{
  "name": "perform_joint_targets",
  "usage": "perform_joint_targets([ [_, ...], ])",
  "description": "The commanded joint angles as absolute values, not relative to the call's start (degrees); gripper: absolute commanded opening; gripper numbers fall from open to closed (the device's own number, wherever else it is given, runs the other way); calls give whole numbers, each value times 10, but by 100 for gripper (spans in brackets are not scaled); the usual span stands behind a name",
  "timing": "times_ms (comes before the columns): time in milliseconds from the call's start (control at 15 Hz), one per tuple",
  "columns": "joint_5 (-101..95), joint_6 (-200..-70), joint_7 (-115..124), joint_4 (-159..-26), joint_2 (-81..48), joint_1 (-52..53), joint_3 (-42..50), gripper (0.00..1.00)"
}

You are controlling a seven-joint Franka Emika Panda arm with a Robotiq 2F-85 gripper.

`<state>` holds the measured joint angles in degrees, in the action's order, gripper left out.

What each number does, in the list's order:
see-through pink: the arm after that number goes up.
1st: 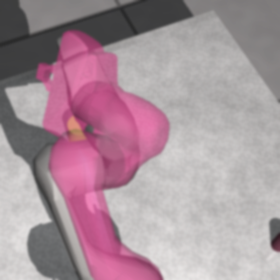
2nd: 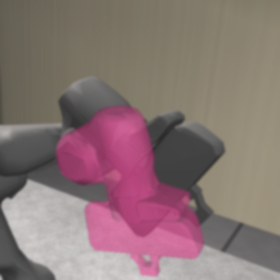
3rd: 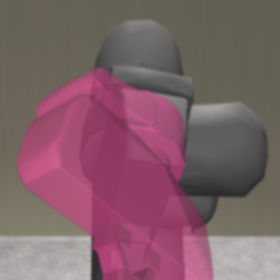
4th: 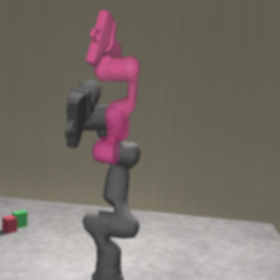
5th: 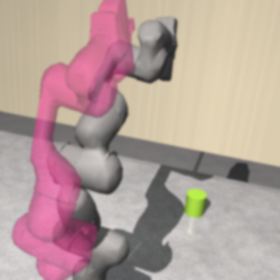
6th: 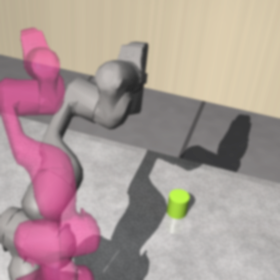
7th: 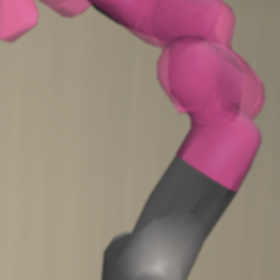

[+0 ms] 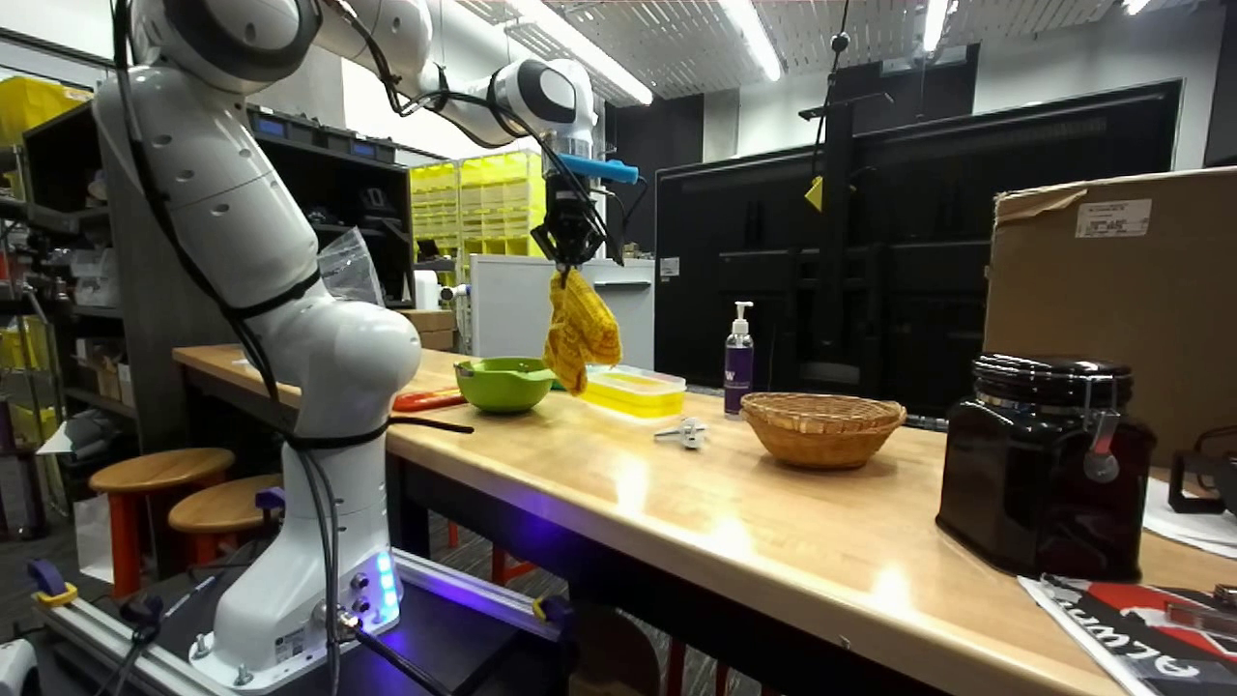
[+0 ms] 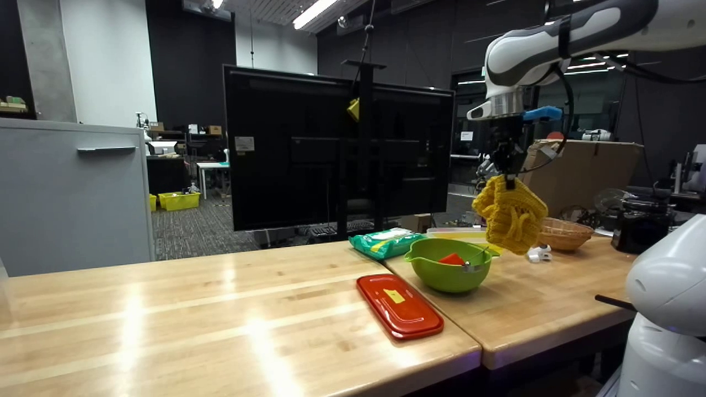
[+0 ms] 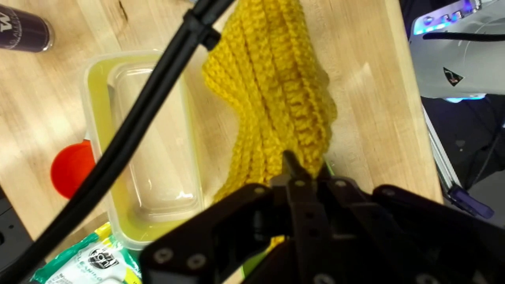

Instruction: Pick the yellow cloth and wipe the table

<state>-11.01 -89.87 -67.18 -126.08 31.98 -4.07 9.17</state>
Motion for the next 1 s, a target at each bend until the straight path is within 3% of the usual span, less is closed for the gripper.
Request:
perform_joint_targets([
  [0,-105,-903,-650,-1300,349,-29,101,1],
  [933,-100,-951,-655,-1465,444,-51,187,1],
])
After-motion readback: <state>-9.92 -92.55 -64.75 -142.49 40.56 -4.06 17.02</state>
